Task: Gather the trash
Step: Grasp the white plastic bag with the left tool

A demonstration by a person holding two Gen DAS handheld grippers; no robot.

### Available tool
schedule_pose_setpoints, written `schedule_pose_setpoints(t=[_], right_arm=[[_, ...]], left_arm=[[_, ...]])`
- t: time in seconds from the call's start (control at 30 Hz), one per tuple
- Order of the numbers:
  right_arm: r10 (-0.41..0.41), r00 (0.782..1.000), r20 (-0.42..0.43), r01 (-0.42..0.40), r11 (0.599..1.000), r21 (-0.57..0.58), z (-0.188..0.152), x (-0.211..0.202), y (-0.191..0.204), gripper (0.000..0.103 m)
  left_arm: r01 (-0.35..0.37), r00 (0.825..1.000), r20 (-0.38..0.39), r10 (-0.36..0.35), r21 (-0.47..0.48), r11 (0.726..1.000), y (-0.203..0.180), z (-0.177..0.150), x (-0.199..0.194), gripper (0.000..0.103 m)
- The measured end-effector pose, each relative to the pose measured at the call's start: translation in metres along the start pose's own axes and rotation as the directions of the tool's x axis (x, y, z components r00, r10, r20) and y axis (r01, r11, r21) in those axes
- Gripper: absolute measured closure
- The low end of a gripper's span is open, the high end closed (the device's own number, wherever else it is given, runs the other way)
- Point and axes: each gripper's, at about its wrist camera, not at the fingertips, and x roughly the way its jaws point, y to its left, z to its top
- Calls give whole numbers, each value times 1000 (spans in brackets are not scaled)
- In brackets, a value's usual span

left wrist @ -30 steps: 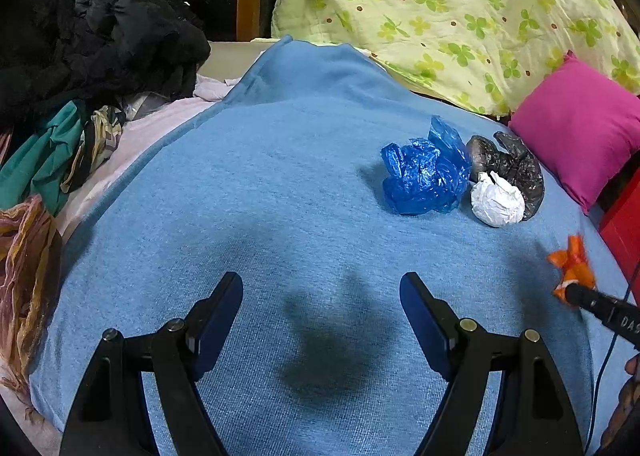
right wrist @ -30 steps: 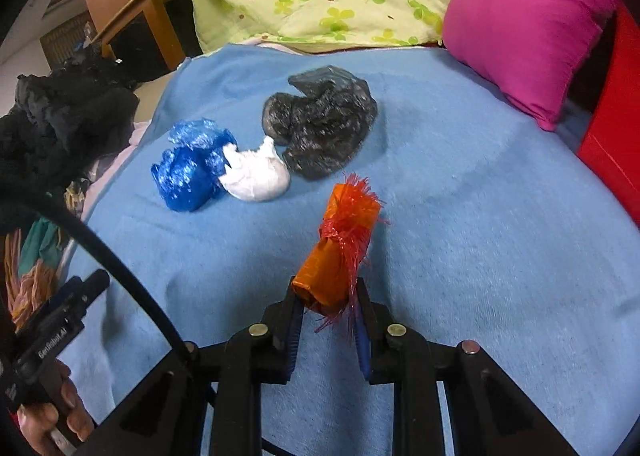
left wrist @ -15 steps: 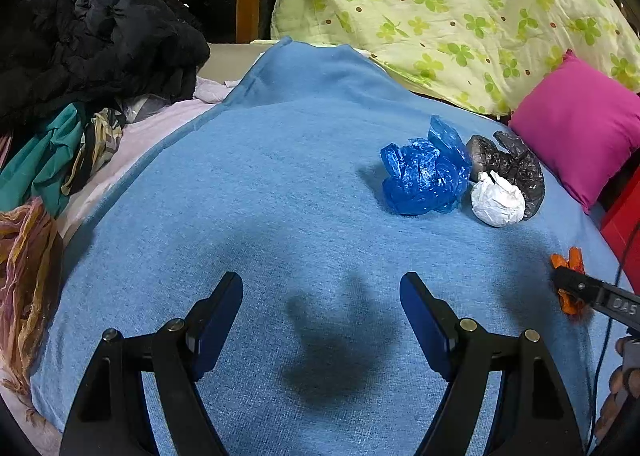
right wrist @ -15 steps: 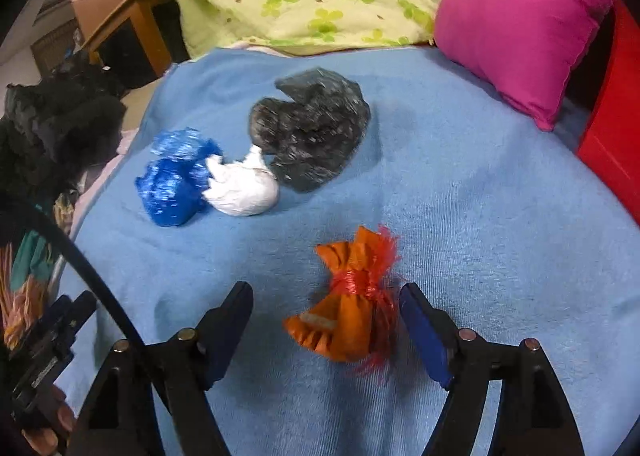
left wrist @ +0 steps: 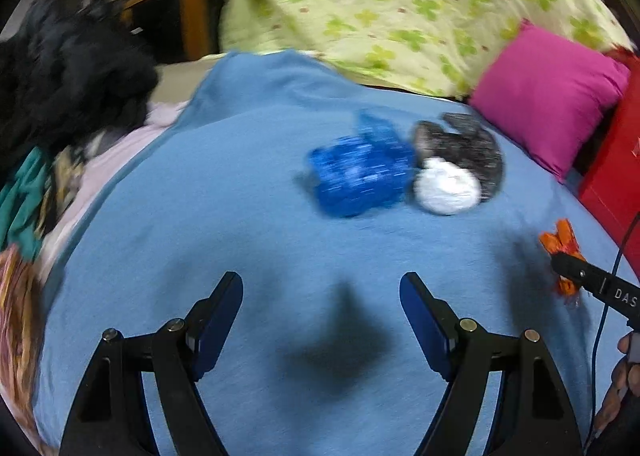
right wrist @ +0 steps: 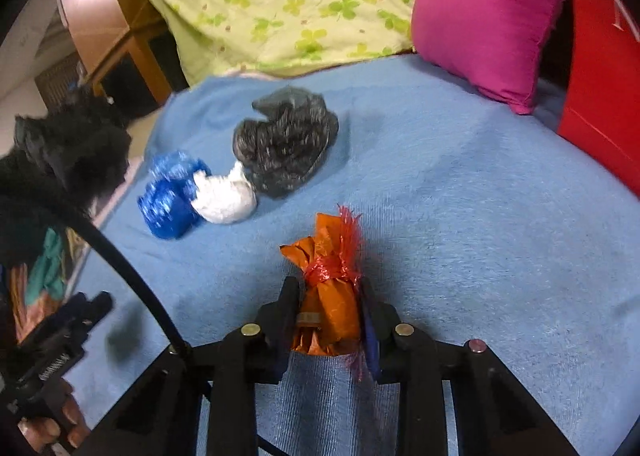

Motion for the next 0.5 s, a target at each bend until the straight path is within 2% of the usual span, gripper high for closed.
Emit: schedule_pose_setpoints(t=[0.1,0.2,0.3,0.5], right_arm=[[21,998,56,-22,1000,13,4,-14,-3,72],[36,994,105,-43,997,67,6,-27,-16,72],[56,989,134,-71,992,105,9,-34,-27,72],[102,983,152,-121,985,125,11,-37,-30,72]], left_arm=[[86,996,-15,-85,38,996,-28,23,12,22],[120,993,-17,-119,102,988,-59,45,26,22],[121,992,-37,-117,132,984,-87,63,46,22],[92,991,-114,-76,135,987,-107,75,90,23]])
